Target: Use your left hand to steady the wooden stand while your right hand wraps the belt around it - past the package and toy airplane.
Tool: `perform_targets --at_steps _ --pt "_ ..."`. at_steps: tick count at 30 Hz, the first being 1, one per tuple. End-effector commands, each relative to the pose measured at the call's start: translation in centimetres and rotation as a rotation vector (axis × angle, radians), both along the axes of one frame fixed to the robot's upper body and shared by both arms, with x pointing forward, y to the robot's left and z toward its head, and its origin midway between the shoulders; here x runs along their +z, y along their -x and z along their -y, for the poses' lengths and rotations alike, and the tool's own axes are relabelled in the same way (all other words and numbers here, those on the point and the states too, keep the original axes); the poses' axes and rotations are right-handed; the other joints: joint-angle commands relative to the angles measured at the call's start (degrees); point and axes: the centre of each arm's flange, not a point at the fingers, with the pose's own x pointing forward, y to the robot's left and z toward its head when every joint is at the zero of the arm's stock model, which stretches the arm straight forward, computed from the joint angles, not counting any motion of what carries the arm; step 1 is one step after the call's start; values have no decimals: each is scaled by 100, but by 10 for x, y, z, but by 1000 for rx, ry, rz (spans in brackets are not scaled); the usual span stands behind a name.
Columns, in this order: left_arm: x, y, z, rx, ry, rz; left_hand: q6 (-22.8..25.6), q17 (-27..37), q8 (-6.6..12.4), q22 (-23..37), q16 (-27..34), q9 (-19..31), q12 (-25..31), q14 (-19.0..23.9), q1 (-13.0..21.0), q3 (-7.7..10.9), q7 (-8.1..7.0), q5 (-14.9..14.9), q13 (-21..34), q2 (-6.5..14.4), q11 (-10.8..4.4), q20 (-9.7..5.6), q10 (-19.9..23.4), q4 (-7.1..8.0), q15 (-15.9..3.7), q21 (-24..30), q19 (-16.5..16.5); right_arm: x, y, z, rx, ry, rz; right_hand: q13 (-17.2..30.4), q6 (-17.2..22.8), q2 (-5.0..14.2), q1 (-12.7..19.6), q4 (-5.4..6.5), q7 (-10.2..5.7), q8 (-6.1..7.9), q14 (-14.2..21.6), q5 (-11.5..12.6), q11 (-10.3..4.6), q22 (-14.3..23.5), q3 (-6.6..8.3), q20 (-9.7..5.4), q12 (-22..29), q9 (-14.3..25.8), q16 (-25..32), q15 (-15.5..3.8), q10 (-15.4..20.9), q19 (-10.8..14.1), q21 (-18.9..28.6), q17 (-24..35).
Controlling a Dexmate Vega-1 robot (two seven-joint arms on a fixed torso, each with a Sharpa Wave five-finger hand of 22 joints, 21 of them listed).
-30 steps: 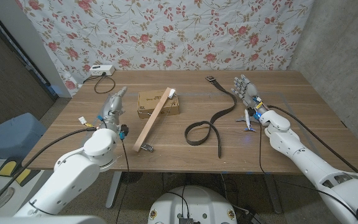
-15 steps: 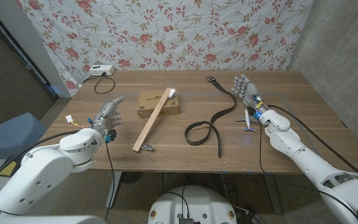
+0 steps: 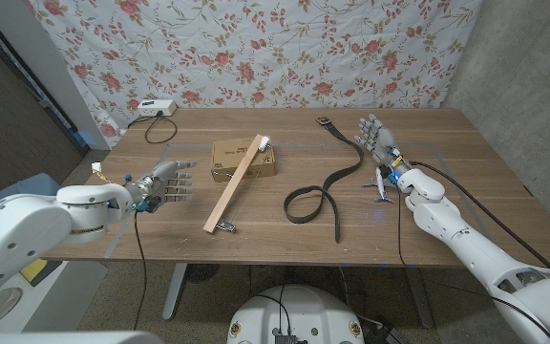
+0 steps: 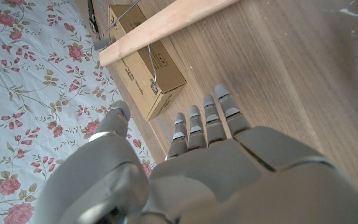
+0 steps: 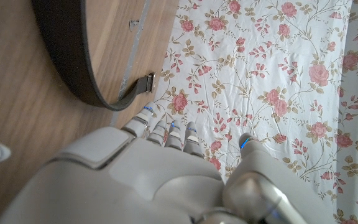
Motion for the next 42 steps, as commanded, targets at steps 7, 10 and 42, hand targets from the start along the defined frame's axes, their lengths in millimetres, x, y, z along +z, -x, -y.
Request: perform_targets --at_steps 7,10,42 --pt "34 -42 -13 -157 -166 -113 217 7 -19 3 -46 13 69 146 661 127 28 21 16 -130 -239 2 140 -54 -233 -8 141 -4 14 11 -44 -9 4 21 42 22 17 -31 -6 35 -12 32 -23 31 19 8 27 31 38 30 37 15 18 22" --pt "37 -53 -6 -193 -173 -120 235 10 -39 1 -69 17 82 170 822 134 34 31 21 -162 -262 4 158 -48 -276 -19 167 -8 18 16 -54 -17 4 21 44 23 15 -33 -9 36 -11 32 -23 32 18 7 27 31 38 29 41 15 18 22" --pt "46 -86 53 -385 -308 -217 64 39 -233 -13 -171 96 -47 210 2138 -156 100 117 93 -529 -232 -18 57 93 -363 -56 572 -29 31 54 -108 -79 -1 22 54 33 0 -52 -8 37 47 35 -3 32 5 14 38 31 55 20 96 22 20 23"
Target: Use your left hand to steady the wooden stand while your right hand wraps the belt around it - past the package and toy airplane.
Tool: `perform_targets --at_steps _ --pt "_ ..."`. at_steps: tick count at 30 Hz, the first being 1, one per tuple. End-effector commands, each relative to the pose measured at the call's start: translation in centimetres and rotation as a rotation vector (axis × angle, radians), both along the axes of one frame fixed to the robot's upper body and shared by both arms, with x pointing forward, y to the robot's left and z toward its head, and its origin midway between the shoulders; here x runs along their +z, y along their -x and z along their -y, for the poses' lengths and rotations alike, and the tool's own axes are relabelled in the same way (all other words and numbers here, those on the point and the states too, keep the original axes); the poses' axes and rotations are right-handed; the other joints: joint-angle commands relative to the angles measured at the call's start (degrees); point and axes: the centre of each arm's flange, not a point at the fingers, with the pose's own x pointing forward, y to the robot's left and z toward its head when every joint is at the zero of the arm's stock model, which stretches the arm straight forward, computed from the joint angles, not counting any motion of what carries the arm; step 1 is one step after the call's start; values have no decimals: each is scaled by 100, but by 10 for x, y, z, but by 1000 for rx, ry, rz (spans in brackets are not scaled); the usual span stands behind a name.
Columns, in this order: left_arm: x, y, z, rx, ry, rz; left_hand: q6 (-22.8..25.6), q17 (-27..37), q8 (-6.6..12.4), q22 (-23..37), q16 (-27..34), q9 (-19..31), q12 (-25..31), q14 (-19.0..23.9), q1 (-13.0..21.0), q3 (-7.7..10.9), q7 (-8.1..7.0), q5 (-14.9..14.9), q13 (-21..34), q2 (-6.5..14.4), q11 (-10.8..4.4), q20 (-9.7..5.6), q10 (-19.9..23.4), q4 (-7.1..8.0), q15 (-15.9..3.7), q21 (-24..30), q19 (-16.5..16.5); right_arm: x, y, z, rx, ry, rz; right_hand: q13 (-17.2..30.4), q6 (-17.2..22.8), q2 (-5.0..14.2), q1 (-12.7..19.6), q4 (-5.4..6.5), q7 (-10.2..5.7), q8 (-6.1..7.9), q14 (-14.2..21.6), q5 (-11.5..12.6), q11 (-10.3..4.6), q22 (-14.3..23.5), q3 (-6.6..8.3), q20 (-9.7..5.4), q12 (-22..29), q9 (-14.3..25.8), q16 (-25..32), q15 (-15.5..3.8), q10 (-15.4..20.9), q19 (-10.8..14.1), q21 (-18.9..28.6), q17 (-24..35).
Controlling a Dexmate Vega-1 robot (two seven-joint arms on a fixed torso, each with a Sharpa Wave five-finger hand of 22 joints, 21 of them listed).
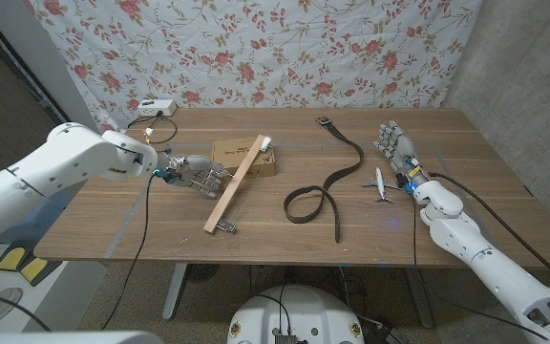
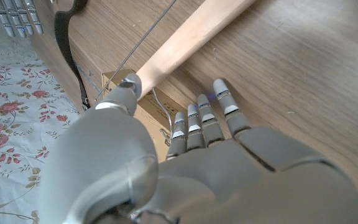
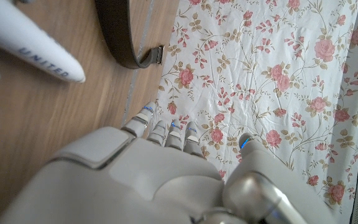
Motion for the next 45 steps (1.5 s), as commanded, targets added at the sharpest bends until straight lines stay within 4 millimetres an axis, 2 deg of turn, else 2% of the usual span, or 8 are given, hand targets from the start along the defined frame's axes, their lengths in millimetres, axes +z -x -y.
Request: perform_targets --at_steps 1,13,23,26,28,34,39,45 --pt "-2 5 12 -53 -9 -22 -85 21 -52 -1 -18 16 -50 10 1 -118 66 52 14 -148 90 23 -34 24 53 -15 164 -4 1 11 -14 -13 -4 23 52 34 -1 -35 -8 36 15 35 9 32 22 15 37 31 55 -12 41 24 20 23" --pt "-13 29 13 -48 -22 -45 -270 -29 -135 -20 -5 -4 -136 210 127 -410 207 134 -41 -194 582 59 167 117 381 -76 398 -1 0 12 -17 -17 7 23 57 50 -5 -39 -13 37 54 37 19 32 23 20 40 31 65 5 62 45 28 23" --pt "-40 26 12 -97 61 -75 -175 -59 -137 -24 -29 -38 -178 391 254 -541 240 94 -191 -70 309 68 581 142 504 -131 572 0 10 17 -49 -31 31 23 119 78 -9 -40 -25 59 107 39 26 33 28 35 50 32 78 10 104 91 43 24" --pt "-52 22 10 -107 120 -69 -252 -34 -171 -21 -75 -42 -266 315 280 -534 187 64 -232 184 80 74 593 211 305 -196 542 -2 15 20 -67 -34 33 23 126 83 -11 -42 -22 59 129 40 26 33 28 44 58 32 83 13 131 100 45 24" --pt "-58 18 9 -102 135 -73 -249 -25 -168 -20 -63 -39 -266 339 271 -533 180 58 -233 241 72 74 626 232 267 -205 540 -4 18 22 -76 -37 32 23 131 85 -12 -43 -22 60 142 41 19 33 27 46 59 32 86 7 136 106 47 24" --pt "-77 5 4 -93 194 -110 -434 -13 -223 -16 -151 -25 -448 158 65 -700 201 -19 -219 300 361 76 390 331 378 -282 533 -9 26 26 -99 -50 32 24 159 90 -13 -47 -19 68 161 42 27 33 27 43 65 32 88 -3 163 120 50 24" --pt "-97 -9 5 -123 291 -127 -473 -18 -224 -16 -160 -24 -492 149 37 -743 175 -25 -215 315 244 75 352 330 332 -328 493 -10 34 30 -127 -38 34 24 169 93 -13 -52 -18 69 179 43 26 33 27 49 66 32 89 4 177 130 52 24" --pt "-121 -26 11 -210 443 -160 -417 -29 -192 -14 -166 -30 -521 174 184 -696 50 -36 -209 444 -47 73 401 232 333 -407 427 -10 38 32 -143 -39 40 24 189 97 -11 -60 -24 72 209 45 32 33 27 62 75 33 93 -3 217 145 54 23"
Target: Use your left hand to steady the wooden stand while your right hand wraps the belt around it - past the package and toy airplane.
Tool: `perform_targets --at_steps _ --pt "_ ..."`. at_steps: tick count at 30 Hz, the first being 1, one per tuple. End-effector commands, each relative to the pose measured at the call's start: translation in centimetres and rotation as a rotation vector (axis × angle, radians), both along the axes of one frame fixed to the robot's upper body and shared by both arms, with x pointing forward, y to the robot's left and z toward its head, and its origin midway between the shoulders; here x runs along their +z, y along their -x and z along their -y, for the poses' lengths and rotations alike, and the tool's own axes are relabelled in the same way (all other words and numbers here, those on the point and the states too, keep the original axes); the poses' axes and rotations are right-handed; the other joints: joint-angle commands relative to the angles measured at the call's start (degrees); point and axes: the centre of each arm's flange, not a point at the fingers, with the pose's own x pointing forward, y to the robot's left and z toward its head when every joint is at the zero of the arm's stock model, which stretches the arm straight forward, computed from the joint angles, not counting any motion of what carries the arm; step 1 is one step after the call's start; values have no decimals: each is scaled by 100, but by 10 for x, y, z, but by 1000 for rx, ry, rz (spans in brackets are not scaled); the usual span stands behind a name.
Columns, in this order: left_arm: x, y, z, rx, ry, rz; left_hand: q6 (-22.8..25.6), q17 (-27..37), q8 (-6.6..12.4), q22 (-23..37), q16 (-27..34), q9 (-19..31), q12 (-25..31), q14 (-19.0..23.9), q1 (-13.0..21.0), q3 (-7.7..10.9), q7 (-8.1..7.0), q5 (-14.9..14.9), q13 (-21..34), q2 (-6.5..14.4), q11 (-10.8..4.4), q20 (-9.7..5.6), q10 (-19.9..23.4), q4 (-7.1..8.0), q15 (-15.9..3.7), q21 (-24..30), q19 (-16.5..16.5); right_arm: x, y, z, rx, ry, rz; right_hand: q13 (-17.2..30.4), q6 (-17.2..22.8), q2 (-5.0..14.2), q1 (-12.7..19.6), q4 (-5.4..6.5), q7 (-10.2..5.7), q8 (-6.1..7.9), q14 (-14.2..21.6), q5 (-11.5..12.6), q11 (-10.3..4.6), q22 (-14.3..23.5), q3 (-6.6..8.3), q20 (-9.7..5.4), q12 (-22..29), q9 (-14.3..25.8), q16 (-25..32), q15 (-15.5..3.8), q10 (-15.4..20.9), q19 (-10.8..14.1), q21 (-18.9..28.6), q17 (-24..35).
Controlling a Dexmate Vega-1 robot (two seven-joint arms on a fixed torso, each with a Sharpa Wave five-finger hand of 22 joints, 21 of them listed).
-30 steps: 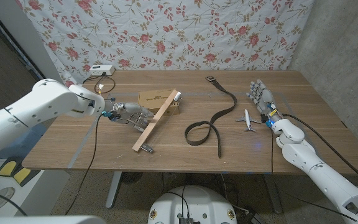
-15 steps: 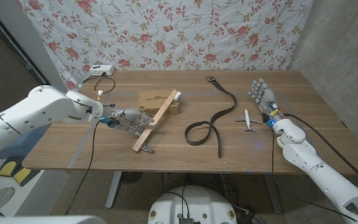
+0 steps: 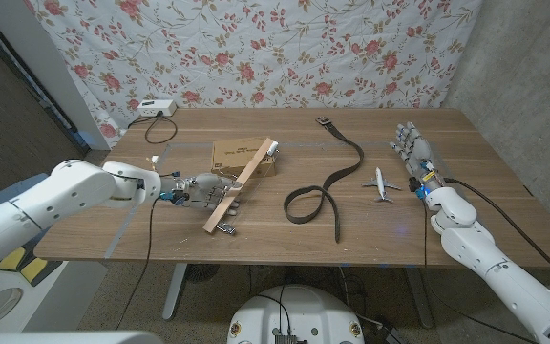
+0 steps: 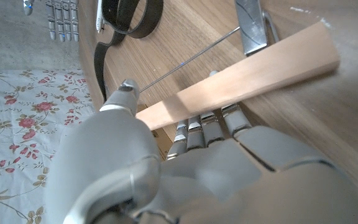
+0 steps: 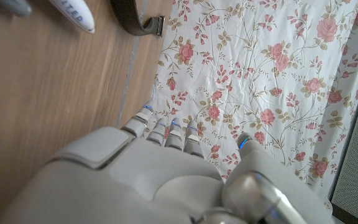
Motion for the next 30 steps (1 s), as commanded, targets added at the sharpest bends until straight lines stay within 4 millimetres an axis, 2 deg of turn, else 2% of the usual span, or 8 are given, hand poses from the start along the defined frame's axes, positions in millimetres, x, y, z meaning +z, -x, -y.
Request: perform_targets --at_steps 1,7,13,16,20,23,27,30 --pt "-45 -29 6 -104 240 -61 31 -30 43 7 -16 11 -31 3 99 38 136 -15 20 91 -167 5 44 -86 15 -75 -72 -2 12 7 -42 -1 11 25 68 28 13 -37 -2 31 39 22 7 33 2 12 53 33 32 -14 64 42 26 23" --pt "-52 -37 12 -111 295 -90 604 -37 206 29 166 2 188 705 286 75 71 -28 18 267 -310 -2 971 -207 -170 -58 261 -1 11 8 -46 0 14 25 81 34 17 -44 1 32 72 24 9 33 4 23 55 33 38 -6 81 55 28 22" --pt "-54 -38 19 -8 333 -45 2294 -5 659 78 539 61 586 2455 897 915 -151 143 46 921 -840 -53 2633 -222 -891 298 1151 -3 7 9 -45 -1 2 25 89 37 19 -50 -8 32 82 26 16 33 5 27 54 33 36 -3 93 57 26 21" --pt "-44 -34 19 83 301 24 3001 169 790 175 946 180 956 3592 1049 1639 -72 70 239 1034 -1141 -556 3577 339 -1310 762 1726 -3 7 9 -46 3 1 26 87 39 20 -53 -4 29 87 26 9 33 5 29 50 33 34 1 86 56 24 22" --pt "-21 -26 23 190 247 186 3205 734 760 391 1695 465 1517 4961 1107 1908 -162 -7 805 960 -1210 -1215 4017 769 -1794 1572 2390 -2 4 8 -43 7 2 26 91 41 19 -56 -11 28 88 26 9 33 4 26 47 33 30 -2 90 51 21 22" --pt "0 -20 27 255 184 307 3290 1597 805 725 2365 981 2565 5846 1082 1702 -357 93 2175 883 -1172 -1752 4071 865 -1832 2582 2787 -1 0 7 -37 11 4 26 95 41 19 -58 -8 27 87 26 17 33 3 29 48 33 27 -2 99 49 19 22" --pt "25 -11 33 322 117 445 3358 3196 952 1026 3519 1802 4281 6010 772 1445 -478 346 5027 711 -1338 -2086 3836 1061 -1833 3911 2857 1 -4 4 -33 30 -1 26 98 41 18 -60 -8 27 85 26 15 33 2 28 46 33 24 0 98 46 17 22" --pt "44 -6 39 352 61 549 3472 4126 1172 1353 4263 2177 5034 6051 391 1555 -466 591 5977 622 -1372 -2170 3968 1461 -1799 4476 2962 2 -5 2 -35 49 -4 26 99 42 17 -62 -3 26 75 26 19 33 2 27 43 33 18 4 96 46 16 23"
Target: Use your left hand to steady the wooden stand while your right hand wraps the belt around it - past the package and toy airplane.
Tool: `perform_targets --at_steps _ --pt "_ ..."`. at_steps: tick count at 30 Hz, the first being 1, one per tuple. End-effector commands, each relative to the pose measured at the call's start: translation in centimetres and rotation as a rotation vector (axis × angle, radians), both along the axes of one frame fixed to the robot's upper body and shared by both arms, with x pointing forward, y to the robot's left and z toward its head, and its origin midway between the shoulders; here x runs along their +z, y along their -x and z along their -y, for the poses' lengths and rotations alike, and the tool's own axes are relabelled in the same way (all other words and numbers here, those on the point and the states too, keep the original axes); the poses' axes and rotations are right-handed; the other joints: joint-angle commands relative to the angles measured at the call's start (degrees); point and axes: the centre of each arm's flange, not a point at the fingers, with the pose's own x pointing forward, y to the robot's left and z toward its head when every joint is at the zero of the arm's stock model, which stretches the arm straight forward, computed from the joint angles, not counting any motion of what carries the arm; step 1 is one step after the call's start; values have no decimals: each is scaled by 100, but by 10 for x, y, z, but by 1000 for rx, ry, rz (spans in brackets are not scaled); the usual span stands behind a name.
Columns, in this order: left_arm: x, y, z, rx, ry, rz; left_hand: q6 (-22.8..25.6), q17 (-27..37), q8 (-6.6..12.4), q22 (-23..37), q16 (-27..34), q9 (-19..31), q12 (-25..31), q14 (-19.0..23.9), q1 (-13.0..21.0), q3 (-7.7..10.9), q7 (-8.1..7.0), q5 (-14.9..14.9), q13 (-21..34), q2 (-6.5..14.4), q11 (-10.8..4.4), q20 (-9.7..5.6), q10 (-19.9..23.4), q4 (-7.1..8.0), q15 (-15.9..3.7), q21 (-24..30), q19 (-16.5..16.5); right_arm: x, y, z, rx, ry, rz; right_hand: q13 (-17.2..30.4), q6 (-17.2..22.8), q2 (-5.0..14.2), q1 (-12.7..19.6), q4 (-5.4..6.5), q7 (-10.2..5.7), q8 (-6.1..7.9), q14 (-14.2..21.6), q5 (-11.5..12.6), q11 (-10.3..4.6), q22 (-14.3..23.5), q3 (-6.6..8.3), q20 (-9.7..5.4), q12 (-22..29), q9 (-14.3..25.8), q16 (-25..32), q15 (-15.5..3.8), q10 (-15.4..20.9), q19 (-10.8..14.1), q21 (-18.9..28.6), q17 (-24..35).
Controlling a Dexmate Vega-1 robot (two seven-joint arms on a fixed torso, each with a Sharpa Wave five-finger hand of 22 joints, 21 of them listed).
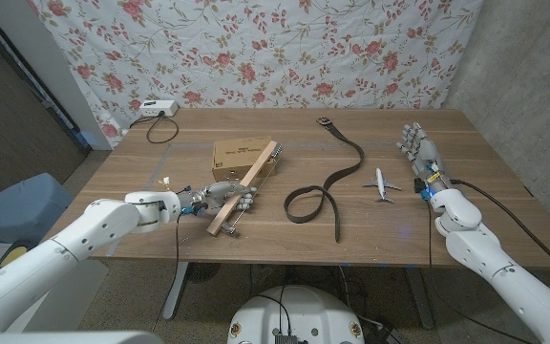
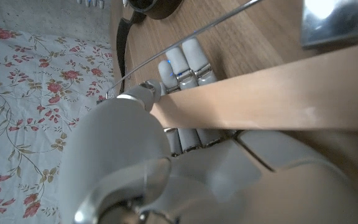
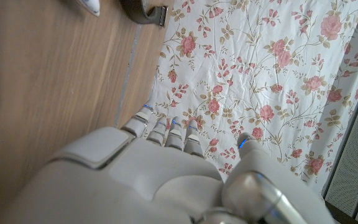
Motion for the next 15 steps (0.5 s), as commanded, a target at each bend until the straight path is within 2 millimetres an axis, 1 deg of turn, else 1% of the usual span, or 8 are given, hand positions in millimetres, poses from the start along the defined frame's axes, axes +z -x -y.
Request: perform_targets --at_steps 1,2,4,5,10,13,14,15 --pt "79 23 10 311 -164 398 194 4021 287 318 885 486 1201 1950 -596 461 -11 285 2274 -32 -510 -345 629 845 -618 665 160 3 -8 -7 1 45 -11 26 51 20 -6 -24 6 26 -10 26 -5 33 9 2 41 33 16 2 34 20 15 23" --pt "85 25 12 319 -187 428 289 4164 405 377 1014 596 1432 1950 -746 455 -15 346 2284 -62 -534 -352 746 938 -593 751 188 4 -8 -7 -4 56 -13 26 53 21 -6 -24 8 26 -11 26 -9 33 9 -3 40 33 15 1 33 21 15 23" --pt "97 28 17 328 -246 485 316 4261 512 445 1117 718 1648 1969 -907 434 -2 403 2290 -87 -555 -344 836 992 -572 823 194 6 -7 -8 -13 83 -17 26 70 27 2 -31 33 31 -11 28 -10 33 13 -7 40 33 12 -4 38 22 14 22" --pt "108 31 23 329 -301 523 309 4270 537 466 1130 754 1699 1958 -944 434 -2 421 2290 -89 -545 -339 845 995 -571 843 196 6 -5 -9 -22 109 -23 26 76 29 8 -36 42 33 -11 29 -10 33 16 -11 39 33 11 -4 40 22 14 22" --pt "125 33 34 321 -395 565 283 4333 682 526 1220 948 1927 1961 -1100 445 -43 505 2289 -89 -541 -339 854 988 -572 901 190 8 -2 -11 -35 158 -29 26 89 36 42 -63 41 35 -10 32 -13 31 28 -16 39 33 6 -7 51 25 12 19" --pt "136 33 39 305 -457 586 269 4312 841 545 1245 1150 2153 1939 -1218 465 -41 591 2287 -106 -541 -334 828 957 -566 946 181 8 2 -12 -43 183 -29 25 128 46 94 -102 45 49 -9 36 -21 30 49 -26 40 32 2 -9 66 25 9 17" --pt "139 34 40 301 -475 592 281 4327 883 540 1271 1195 2203 1948 -1236 474 -29 611 2287 -110 -539 -333 810 946 -567 954 182 9 3 -12 -50 195 -29 25 148 54 153 -145 41 57 13 40 -10 28 72 -25 50 31 7 -14 103 27 6 15" --pt "144 34 42 296 -498 598 273 4325 941 530 1286 1269 2292 1937 -1263 489 -24 643 2287 -119 -538 -330 783 928 -569 969 182 9 5 -12 -58 210 -29 24 194 83 319 -267 38 74 93 46 7 25 140 -26 50 31 27 -1 134 46 7 14"
